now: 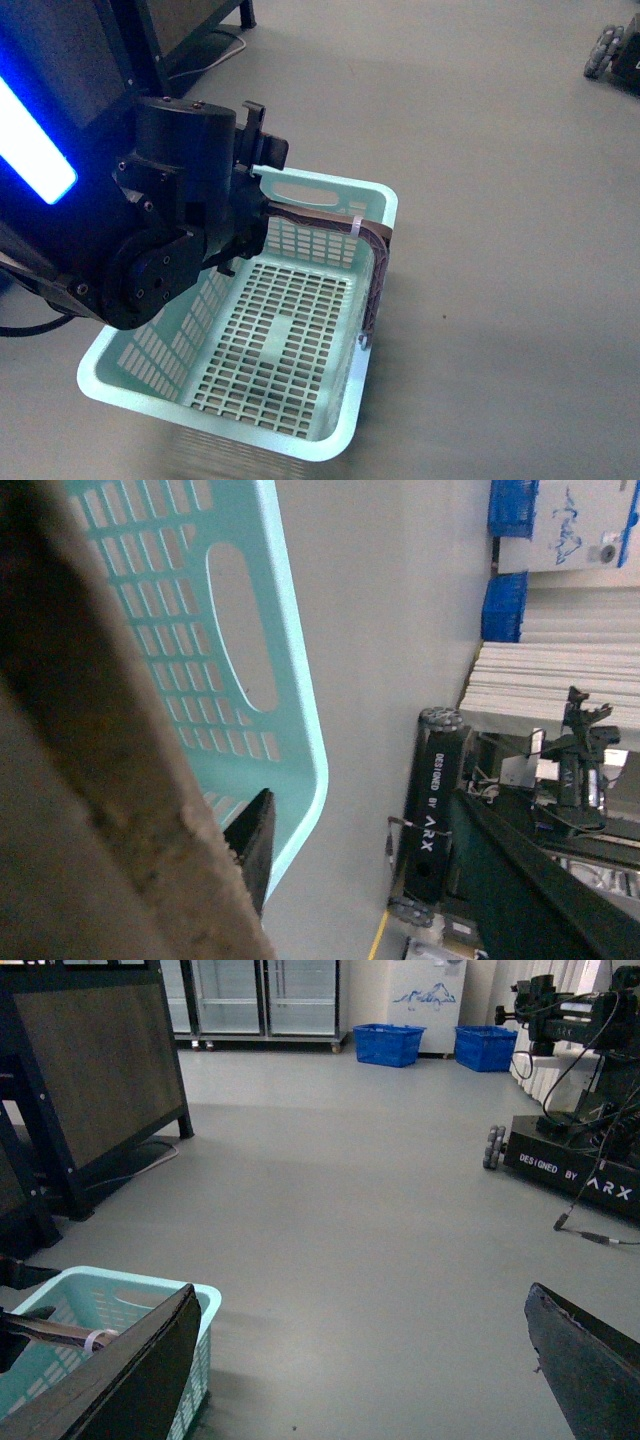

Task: Pick mango and avocado into basket

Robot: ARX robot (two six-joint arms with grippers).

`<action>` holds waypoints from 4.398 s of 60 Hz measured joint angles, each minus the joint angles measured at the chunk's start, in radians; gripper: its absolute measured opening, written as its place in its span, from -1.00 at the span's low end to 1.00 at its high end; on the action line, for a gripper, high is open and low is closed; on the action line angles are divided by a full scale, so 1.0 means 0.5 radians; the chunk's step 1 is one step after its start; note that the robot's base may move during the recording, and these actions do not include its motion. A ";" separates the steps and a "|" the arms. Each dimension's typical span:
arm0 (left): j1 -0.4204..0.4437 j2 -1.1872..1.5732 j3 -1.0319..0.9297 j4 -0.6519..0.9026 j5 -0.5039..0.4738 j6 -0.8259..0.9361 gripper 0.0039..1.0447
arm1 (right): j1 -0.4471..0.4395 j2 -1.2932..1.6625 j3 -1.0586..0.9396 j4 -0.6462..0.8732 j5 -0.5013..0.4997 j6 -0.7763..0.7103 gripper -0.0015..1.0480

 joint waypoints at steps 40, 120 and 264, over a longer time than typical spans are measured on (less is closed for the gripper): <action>0.156 -1.237 -0.591 -0.883 -0.222 -0.116 -0.90 | 0.000 0.000 0.000 0.000 -0.001 0.000 0.85; -0.037 -2.967 -0.547 -2.373 -0.530 -0.090 -0.90 | 0.000 0.000 0.000 0.000 0.000 0.000 0.85; -0.037 -2.967 -0.529 -2.377 -0.532 -0.082 -0.90 | 0.000 0.000 0.000 0.000 -0.001 0.000 0.85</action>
